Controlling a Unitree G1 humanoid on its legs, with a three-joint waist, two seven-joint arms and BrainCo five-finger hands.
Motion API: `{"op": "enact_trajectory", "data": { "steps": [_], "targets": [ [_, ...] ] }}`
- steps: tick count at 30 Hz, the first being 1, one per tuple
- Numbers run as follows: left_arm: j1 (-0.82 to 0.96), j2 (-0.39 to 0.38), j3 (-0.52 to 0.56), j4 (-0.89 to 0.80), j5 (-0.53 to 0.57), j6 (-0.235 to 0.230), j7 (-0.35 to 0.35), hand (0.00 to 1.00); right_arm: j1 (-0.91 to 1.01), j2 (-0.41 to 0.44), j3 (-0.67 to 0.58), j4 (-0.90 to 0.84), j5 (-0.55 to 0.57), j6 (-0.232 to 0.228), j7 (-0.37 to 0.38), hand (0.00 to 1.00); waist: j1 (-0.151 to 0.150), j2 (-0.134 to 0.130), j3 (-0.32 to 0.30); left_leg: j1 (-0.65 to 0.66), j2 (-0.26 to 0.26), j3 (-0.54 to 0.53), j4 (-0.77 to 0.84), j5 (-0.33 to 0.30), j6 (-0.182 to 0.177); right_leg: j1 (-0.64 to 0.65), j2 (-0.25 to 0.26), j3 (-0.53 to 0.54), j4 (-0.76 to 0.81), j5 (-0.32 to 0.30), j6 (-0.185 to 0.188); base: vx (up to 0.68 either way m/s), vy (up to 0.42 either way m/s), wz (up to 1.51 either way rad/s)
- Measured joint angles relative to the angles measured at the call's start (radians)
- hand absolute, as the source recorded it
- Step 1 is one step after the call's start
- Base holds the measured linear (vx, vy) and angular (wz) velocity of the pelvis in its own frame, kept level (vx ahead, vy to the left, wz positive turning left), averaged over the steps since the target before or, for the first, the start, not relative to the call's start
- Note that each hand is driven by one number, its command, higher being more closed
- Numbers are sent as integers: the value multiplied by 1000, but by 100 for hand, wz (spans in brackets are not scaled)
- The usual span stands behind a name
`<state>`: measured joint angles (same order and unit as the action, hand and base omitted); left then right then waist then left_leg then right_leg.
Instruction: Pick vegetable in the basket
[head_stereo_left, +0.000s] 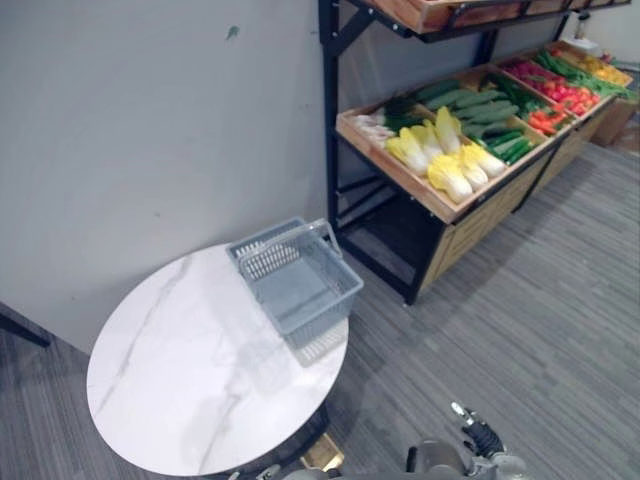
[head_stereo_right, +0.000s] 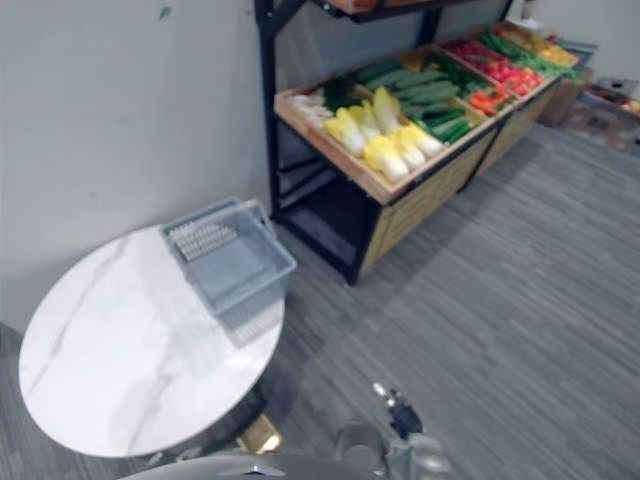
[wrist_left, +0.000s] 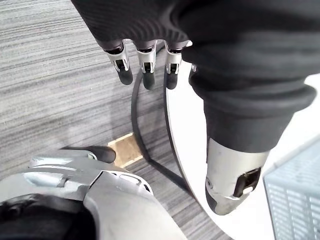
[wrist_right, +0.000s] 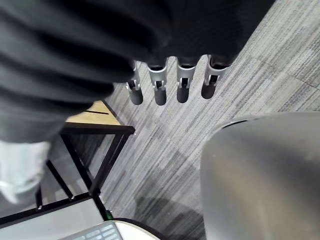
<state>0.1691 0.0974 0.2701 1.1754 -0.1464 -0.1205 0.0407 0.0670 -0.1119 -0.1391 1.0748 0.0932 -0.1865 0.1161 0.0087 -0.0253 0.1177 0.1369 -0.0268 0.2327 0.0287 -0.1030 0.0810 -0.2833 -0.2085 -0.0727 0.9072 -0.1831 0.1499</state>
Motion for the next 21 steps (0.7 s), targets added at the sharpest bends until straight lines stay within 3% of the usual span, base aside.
{"op": "enact_trajectory", "data": {
  "steps": [1,2,4,5,6,7,8,10,11,12,15,18,21],
  "targets": [
    [-1,-3,-6,0,-1,0,1,0,-1,-7,0,0,1,1,0,0,-1,7,1,3,7,-18,8,-15,-10,2,4,3,-95,-15,-26,269,-267,69],
    [-8,-8,-19,4,-7,-4,6,0,21,-13,-14,-12,10,0,0,0,-5,25,-2,-2,19,-63,14,-43,-19,56,6,14,-438,0,-30,163,-196,86],
    [-20,-16,14,18,-8,-23,17,0,46,-2,-50,-17,35,2,-2,0,-2,21,0,-7,17,-123,7,-44,-18,67,-21,99,-665,26,-10,204,-264,120],
    [-17,-28,33,6,-8,-29,24,0,46,-7,-50,-7,38,6,-3,0,-4,18,-5,-8,31,-144,8,-49,-27,63,-28,128,-672,39,-18,354,-438,128],
    [-7,-39,70,-5,-7,-31,26,0,61,-6,-47,-5,38,6,-2,0,-4,15,-8,-11,47,-169,11,-63,-58,75,-25,130,-695,46,-8,405,-523,116],
    [4,-33,95,-3,-8,-30,26,0,72,4,-43,5,38,7,-2,0,4,-19,-14,-9,57,-197,13,-74,-104,100,-34,100,-723,106,24,350,-488,99],
    [8,-32,105,-2,-8,-29,28,0,75,6,-43,8,38,8,-2,0,6,-14,-19,-9,69,-203,11,-76,-121,102,-28,74,-719,152,23,326,-482,80],
    [30,-77,123,-3,-8,-29,26,0,64,-36,-43,43,36,8,-2,0,23,50,-26,-11,166,-218,0,-63,-159,111,41,8,-708,159,-11,351,-475,59],
    [32,-85,131,0,-8,-28,23,0,54,-40,-50,58,33,11,-3,0,17,70,-28,-13,208,-218,-17,-27,-199,133,70,-50,-715,152,-35,337,-390,71],
    [30,-84,133,1,-8,-27,20,0,53,-40,-55,68,32,12,-2,0,12,70,-28,-14,222,-217,-28,-4,-214,147,76,-82,-713,149,-42,321,-338,112],
    [29,-81,171,-2,-18,-22,1,0,53,-34,-129,117,24,15,-3,0,2,43,-15,-30,234,-165,-19,115,-225,243,66,-208,-736,127,-76,233,-297,113],
    [32,-84,165,-1,-27,-22,1,0,29,-46,-159,119,26,15,-12,0,1,51,-18,-33,226,-37,-45,173,-220,271,64,-241,-768,120,-85,67,-123,61],
    [32,-84,142,2,-24,-21,2,0,-8,-59,-154,104,26,15,-25,0,-7,69,-18,-51,231,-24,-91,197,-217,267,79,-268,-806,118,-87,-32,-59,30]
  ]
}}
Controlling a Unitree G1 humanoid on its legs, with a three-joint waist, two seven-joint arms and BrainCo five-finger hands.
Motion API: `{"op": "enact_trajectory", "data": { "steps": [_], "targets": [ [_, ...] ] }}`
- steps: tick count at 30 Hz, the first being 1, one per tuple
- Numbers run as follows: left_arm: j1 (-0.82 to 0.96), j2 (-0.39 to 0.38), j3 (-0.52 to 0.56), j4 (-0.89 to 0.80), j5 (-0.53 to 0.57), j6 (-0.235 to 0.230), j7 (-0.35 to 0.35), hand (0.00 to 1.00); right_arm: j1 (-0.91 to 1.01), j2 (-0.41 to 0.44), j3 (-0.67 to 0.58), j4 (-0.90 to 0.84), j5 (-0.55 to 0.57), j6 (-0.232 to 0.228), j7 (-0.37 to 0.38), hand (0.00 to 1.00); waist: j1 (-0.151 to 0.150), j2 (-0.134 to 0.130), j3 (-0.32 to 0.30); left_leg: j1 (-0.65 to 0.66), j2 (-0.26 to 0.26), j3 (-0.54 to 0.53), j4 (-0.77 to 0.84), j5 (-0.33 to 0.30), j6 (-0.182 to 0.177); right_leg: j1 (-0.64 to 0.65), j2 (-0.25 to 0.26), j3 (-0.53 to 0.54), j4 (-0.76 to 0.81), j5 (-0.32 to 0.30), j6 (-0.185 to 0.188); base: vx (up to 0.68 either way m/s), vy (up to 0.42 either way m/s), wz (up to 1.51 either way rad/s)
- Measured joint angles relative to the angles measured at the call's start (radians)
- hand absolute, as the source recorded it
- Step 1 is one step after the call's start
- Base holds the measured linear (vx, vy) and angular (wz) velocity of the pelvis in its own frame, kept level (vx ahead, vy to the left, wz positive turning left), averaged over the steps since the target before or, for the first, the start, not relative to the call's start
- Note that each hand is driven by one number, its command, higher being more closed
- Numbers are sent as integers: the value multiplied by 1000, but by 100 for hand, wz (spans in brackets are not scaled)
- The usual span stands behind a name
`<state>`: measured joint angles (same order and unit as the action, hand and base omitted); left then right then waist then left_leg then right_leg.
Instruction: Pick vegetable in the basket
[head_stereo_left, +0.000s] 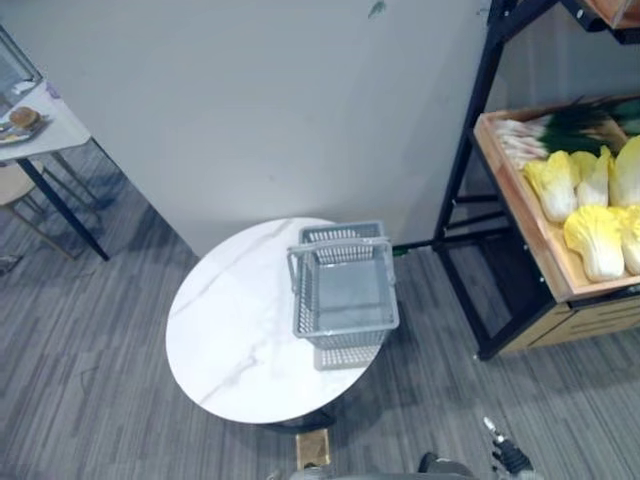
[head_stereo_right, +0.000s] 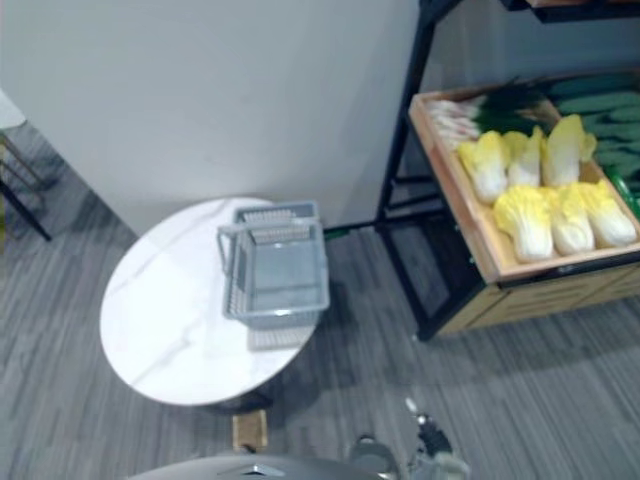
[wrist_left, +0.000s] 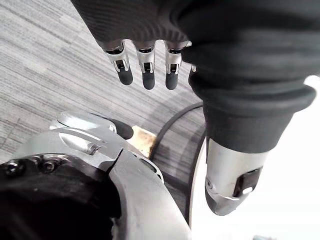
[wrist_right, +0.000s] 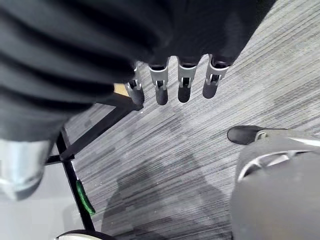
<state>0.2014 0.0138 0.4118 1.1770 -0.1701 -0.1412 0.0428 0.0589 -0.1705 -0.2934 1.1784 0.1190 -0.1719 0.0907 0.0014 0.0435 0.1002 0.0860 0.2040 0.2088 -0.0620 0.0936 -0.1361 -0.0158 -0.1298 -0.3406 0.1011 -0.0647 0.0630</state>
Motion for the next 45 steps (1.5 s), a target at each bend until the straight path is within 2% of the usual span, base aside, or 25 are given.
{"op": "enact_trajectory", "data": {
  "steps": [2,4,5,7,11,15,16,19,21,25,30,33,40,45],
  "targets": [
    [1,5,-33,0,15,0,4,0,20,-18,62,-99,-1,11,-19,0,0,6,-3,-3,2,5,-27,0,0,-5,4,-16,-12,-2,12,-84,14,23],
    [-2,22,-84,-1,36,1,9,0,30,-51,137,-287,-5,15,-24,0,-7,10,-6,-34,2,25,-32,-16,-11,-35,5,-13,-12,3,18,-90,56,8],
    [-6,28,-113,-1,39,3,12,0,28,-77,161,-380,-40,14,-30,0,-13,17,-10,-52,2,31,-32,-34,-5,-53,8,-10,-12,9,26,-84,118,12],
    [-10,58,-182,-4,40,12,15,0,-1,-148,209,-578,-125,6,-45,0,-19,9,-8,-69,-20,36,-32,-50,-11,-67,-2,19,-23,39,45,-75,136,6],
    [-13,106,-250,-7,50,12,15,0,-116,-276,293,-771,-254,-25,-48,0,-5,-21,-4,-87,-62,49,-32,-53,1,-70,-34,51,-71,91,60,-22,114,-5],
    [-22,110,-261,-7,67,12,15,0,-272,-359,383,-874,-339,-45,-61,0,3,-9,10,-122,-88,52,-33,-49,12,-104,-55,67,-84,114,67,-4,71,-3],
    [-24,110,-261,-6,67,13,15,0,-323,-376,411,-893,-364,-49,-60,0,8,-6,31,-123,-91,50,-32,-48,13,-104,-56,66,-83,116,66,35,29,4],
    [-23,109,-258,-5,68,15,15,0,-451,-409,490,-892,-399,-51,-61,0,33,-4,48,-151,-90,35,-32,-43,19,-123,-50,54,-84,118,62,34,3,13],
    [-24,109,-253,-10,68,14,15,0,-565,-415,541,-851,-406,-50,-63,0,37,-6,75,-163,-86,20,-32,-37,23,-126,-46,41,-83,123,56,46,-22,20],
    [-39,107,-238,-27,64,13,16,0,-827,-423,640,-706,-435,-39,-64,0,64,-5,125,-191,-87,-7,-32,-29,33,-137,-47,29,-82,123,55,31,-9,16],
    [-73,106,-207,-39,55,10,22,0,-1032,-421,687,-580,-437,-13,-77,0,96,-8,180,-242,-88,-56,-32,-13,34,-159,-48,14,-82,123,55,9,9,29],
    [-79,105,-202,-44,54,9,27,0,-1102,-419,695,-520,-470,-2,-92,0,114,-8,211,-252,-90,-69,-32,-10,34,-161,-49,12,-81,123,55,16,13,16],
    [-91,105,-200,-54,53,-2,31,0,-1224,-399,688,-306,-512,32,-128,0,120,-5,249,-279,-94,-86,-32,0,34,-187,-55,8,-63,121,53,8,8,6],
    [-110,106,-223,-66,18,-11,37,0,-1245,-388,608,-217,-513,42,-137,0,118,2,271,-297,-100,-96,-33,12,31,-199,-61,5,-63,121,53,-19,13,6]
  ]
}}
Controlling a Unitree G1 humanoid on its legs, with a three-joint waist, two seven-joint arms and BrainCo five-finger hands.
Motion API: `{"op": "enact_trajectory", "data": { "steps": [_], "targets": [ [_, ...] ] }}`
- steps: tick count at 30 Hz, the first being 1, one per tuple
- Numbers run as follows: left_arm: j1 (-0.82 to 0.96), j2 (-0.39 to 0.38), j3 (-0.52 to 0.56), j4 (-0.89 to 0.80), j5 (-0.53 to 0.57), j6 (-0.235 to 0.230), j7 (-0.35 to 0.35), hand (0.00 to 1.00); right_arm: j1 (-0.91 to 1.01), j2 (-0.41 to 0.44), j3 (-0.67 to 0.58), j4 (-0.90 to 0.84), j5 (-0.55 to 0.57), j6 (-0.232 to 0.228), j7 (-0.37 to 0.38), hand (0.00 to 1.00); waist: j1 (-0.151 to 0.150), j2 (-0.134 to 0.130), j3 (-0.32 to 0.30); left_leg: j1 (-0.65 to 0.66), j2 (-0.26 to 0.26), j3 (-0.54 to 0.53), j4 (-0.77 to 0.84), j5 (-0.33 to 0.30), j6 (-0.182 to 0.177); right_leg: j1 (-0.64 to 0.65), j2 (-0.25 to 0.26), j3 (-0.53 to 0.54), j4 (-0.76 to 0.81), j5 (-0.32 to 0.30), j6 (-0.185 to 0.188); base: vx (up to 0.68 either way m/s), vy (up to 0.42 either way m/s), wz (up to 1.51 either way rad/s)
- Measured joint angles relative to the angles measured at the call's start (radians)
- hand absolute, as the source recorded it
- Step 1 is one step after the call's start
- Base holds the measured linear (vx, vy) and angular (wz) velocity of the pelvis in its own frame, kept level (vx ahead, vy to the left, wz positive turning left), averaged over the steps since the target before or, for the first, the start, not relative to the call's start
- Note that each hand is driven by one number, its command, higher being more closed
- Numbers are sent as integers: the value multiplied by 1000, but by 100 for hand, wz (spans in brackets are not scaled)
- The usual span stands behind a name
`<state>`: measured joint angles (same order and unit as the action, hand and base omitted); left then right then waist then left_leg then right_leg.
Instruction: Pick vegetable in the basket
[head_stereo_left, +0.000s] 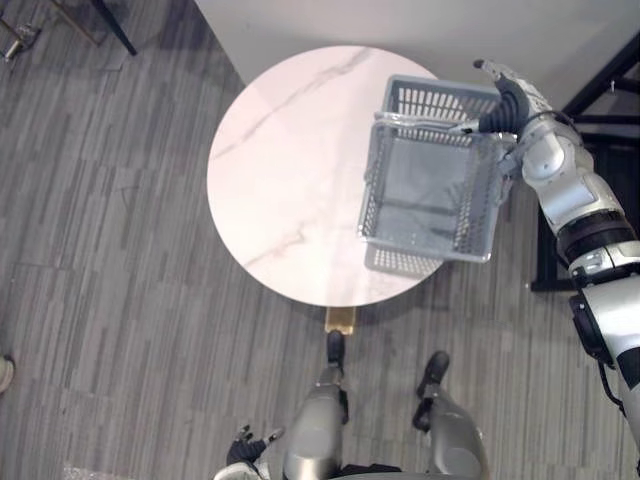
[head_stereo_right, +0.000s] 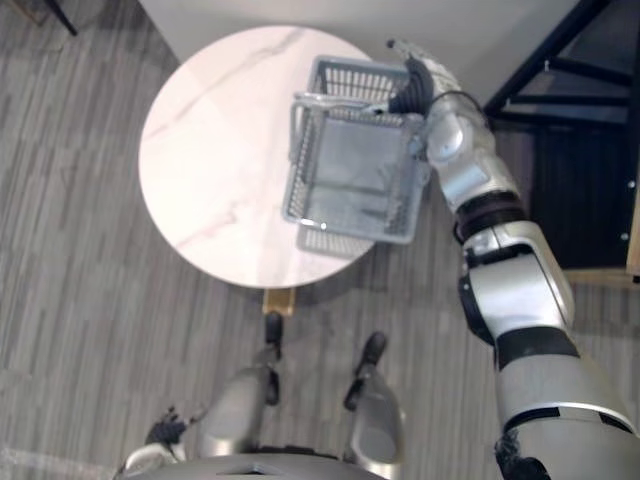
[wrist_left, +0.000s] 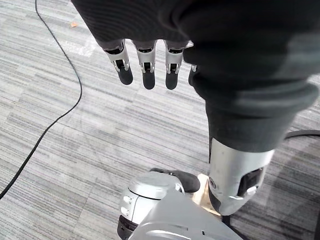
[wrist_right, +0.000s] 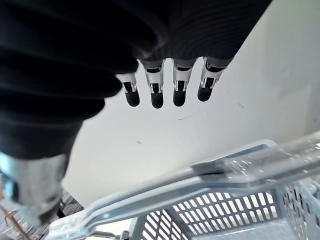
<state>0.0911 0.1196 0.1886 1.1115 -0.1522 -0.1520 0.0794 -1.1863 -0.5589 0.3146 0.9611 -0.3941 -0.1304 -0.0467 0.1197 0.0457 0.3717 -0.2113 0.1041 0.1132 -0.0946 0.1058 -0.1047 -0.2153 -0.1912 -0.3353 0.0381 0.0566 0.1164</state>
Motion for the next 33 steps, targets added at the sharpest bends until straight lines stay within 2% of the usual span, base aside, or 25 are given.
{"op": "enact_trajectory", "data": {
  "steps": [7,16,20,24,26,30,33],
  "targets": [
    [-27,1,-68,-6,-2,-4,1,0,-21,10,0,35,-40,1,0,0,-3,2,10,-16,2,-10,0,10,-3,-10,2,-5,0,0,0,-14,2,3],
    [-27,1,-68,-7,-2,-12,25,0,-39,11,12,37,-83,-2,0,0,0,2,11,-22,2,-14,0,13,-4,-13,2,-9,-1,0,0,0,0,0],
    [-27,1,-68,-7,-2,-11,26,0,-42,28,57,37,-115,-5,6,0,1,3,11,-22,2,-15,0,14,-4,-12,2,-10,-1,0,0,0,0,0],
    [-27,1,-68,-7,-2,-11,26,0,-46,27,87,41,-126,-6,11,0,8,13,19,-25,2,-21,0,18,-6,-12,2,-16,-1,0,0,2,6,4],
    [-27,1,-78,-8,-2,-12,26,0,-54,27,89,74,-166,-14,13,0,17,20,23,-30,2,-31,0,21,-5,-12,2,-24,-1,0,0,2,4,10],
    [-26,2,-106,-7,-2,-12,26,0,-72,23,89,118,-234,-14,9,0,21,23,29,-40,1,-46,0,26,-6,-10,1,-41,-1,0,0,2,6,12],
    [-25,2,-120,-7,-2,-12,27,0,-79,20,89,129,-238,-19,6,0,24,24,30,-45,-2,-49,0,28,-4,-13,-2,-43,0,0,0,1,7,3]
  ]
}}
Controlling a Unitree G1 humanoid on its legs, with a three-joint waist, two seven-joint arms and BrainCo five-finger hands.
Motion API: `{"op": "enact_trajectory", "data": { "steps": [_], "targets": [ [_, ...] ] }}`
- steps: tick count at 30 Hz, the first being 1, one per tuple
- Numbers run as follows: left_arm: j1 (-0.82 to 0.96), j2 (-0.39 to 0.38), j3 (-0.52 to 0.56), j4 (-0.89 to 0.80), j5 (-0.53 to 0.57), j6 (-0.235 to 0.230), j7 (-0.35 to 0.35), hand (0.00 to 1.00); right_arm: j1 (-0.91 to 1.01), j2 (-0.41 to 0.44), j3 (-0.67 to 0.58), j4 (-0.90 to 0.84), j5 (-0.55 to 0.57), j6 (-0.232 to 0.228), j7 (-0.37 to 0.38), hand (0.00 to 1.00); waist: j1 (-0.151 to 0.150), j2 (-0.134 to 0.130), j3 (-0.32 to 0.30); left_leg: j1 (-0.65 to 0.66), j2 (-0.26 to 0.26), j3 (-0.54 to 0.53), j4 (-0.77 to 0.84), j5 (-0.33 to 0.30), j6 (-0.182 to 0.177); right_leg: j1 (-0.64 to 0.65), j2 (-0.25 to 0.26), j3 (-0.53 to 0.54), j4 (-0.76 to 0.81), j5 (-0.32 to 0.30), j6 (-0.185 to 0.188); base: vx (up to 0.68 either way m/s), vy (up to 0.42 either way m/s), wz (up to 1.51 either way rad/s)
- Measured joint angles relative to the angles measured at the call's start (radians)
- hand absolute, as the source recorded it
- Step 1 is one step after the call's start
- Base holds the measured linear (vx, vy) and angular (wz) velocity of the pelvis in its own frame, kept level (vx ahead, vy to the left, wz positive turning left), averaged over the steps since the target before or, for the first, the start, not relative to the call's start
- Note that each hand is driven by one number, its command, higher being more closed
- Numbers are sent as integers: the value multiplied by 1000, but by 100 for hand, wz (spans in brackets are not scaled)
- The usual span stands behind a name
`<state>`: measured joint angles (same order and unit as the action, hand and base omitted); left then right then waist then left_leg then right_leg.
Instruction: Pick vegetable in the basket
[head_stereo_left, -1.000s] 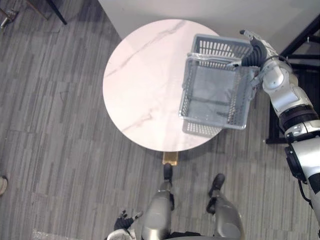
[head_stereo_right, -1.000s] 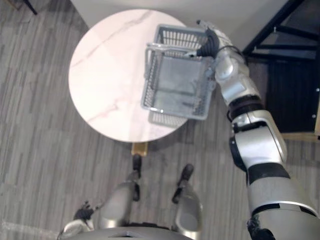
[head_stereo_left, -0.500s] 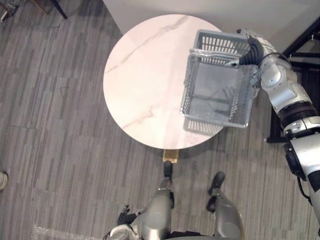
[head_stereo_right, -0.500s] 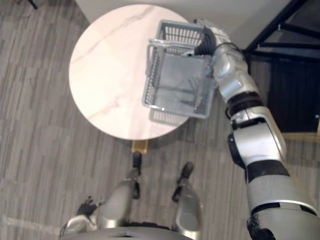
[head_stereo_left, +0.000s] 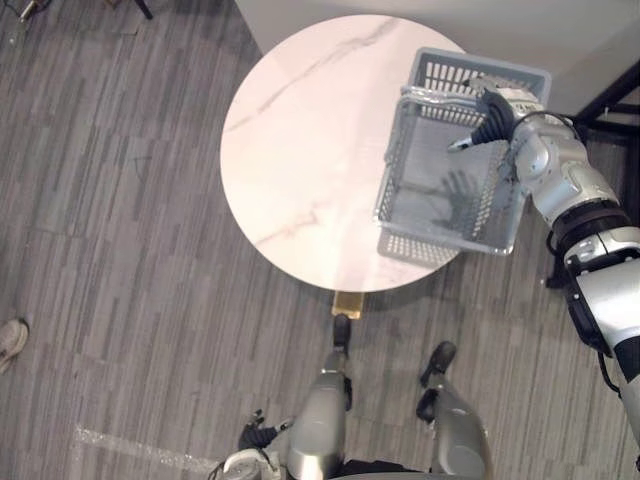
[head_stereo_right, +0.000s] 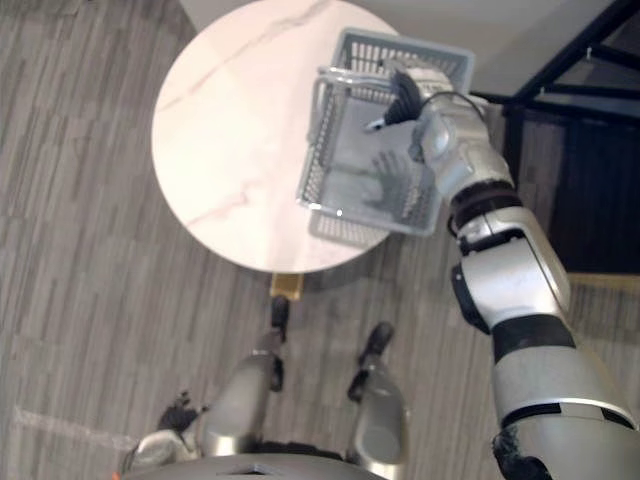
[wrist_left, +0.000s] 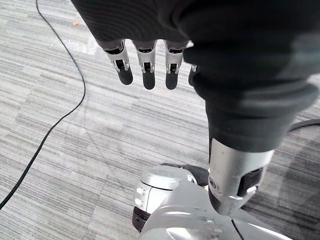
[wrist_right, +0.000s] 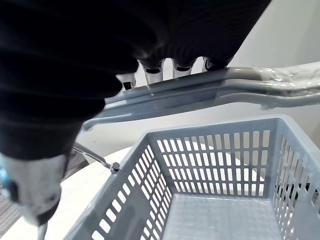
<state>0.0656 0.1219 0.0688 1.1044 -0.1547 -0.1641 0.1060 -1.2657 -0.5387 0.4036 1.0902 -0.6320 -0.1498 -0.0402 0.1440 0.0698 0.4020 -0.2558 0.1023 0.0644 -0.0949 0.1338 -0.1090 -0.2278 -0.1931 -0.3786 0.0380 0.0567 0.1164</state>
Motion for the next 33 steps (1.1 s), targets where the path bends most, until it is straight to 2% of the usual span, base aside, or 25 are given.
{"op": "enact_trajectory", "data": {
  "steps": [4,6,10,15,16,28,33],
  "targets": [
    [2,2,-18,0,2,-3,4,0,-13,-1,-3,22,0,-5,-14,0,3,7,6,-1,-4,-2,0,1,1,-1,-4,-1,3,0,0,0,0,0],
    [14,3,-23,0,1,-26,9,0,-28,-8,-3,27,-1,-3,-26,0,3,12,17,-3,-4,-4,0,1,1,-4,-4,-1,6,0,0,0,0,0],
    [18,7,-23,0,0,-30,10,0,-46,-62,-5,48,-1,-2,-44,0,10,31,33,-20,-4,-23,0,11,1,-13,-6,-13,14,-1,0,-3,3,12],
    [17,15,-23,-2,0,-34,18,0,-47,-85,-6,65,0,-1,-44,0,22,35,35,-22,-8,-25,0,14,4,-15,-10,-15,20,-1,0,1,0,1],
    [17,16,-23,-2,0,-35,19,0,-47,-86,-6,65,0,-1,-45,100,22,36,36,-22,-10,-25,0,15,5,-16,-12,-15,21,-1,0,0,0,0],
    [17,43,-22,-3,0,-37,30,0,-47,-91,1,63,0,-4,-59,100,24,40,38,-30,-13,-22,-1,20,8,-32,-19,-8,35,-2,0,0,0,0],
    [17,43,-20,-3,0,-42,44,0,-42,-92,46,54,1,-9,-61,100,24,40,37,-29,-13,-21,0,20,8,-32,-19,-7,35,-2,0,0,0,0]
  ]
}}
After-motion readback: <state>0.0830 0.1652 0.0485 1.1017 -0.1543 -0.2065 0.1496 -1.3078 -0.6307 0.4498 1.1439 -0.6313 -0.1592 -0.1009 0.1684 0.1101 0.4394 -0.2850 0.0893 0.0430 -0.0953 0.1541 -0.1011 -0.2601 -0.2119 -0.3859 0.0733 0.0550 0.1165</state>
